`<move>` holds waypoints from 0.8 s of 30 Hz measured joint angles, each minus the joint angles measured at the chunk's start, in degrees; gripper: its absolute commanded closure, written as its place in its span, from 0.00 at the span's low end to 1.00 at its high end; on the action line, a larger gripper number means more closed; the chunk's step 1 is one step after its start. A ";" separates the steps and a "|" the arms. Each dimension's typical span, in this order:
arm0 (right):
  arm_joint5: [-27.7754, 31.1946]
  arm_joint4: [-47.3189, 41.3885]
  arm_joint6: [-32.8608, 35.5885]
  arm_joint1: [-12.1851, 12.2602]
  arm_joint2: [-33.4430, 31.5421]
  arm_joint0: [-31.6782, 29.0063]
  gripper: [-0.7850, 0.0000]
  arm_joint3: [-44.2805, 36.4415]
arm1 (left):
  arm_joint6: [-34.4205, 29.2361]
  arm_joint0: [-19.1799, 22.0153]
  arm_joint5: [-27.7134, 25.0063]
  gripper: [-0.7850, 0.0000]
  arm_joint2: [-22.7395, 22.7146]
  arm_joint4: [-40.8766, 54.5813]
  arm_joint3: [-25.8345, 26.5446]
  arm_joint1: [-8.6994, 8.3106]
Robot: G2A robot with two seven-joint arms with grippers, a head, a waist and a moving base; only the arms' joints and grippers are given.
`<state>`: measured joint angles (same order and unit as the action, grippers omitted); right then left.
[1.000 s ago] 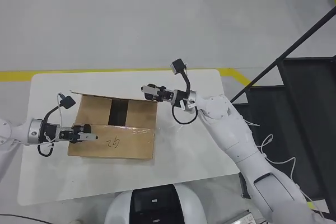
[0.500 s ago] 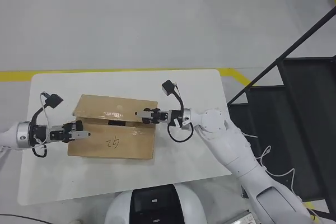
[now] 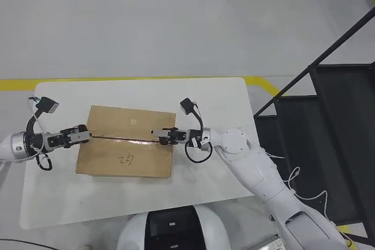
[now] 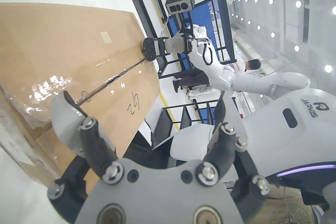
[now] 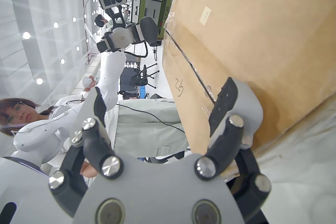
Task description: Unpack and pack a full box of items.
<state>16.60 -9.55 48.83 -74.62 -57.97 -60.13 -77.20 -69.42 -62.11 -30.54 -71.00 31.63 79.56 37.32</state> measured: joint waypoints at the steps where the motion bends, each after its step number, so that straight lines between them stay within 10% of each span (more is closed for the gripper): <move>1: 0.08 0.03 -0.15 0.01 0.00 0.00 0.00 0.00 | -0.12 0.39 0.22 0.00 0.48 -0.13 -0.73 0.18; 18: 3.14 1.49 -5.73 2.34 -9.74 -7.32 0.00 -8.34 | 0.28 7.32 2.01 0.00 6.88 -3.75 -7.96 3.32; 24: 0.95 9.43 2.68 5.13 -17.59 -13.18 0.00 -12.43 | 0.22 7.32 1.89 0.00 6.90 -3.63 -7.93 3.33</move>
<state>17.55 -0.12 51.51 -69.48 -75.56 -73.31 -89.63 -69.20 -54.79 -28.65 -64.10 28.00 71.64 40.65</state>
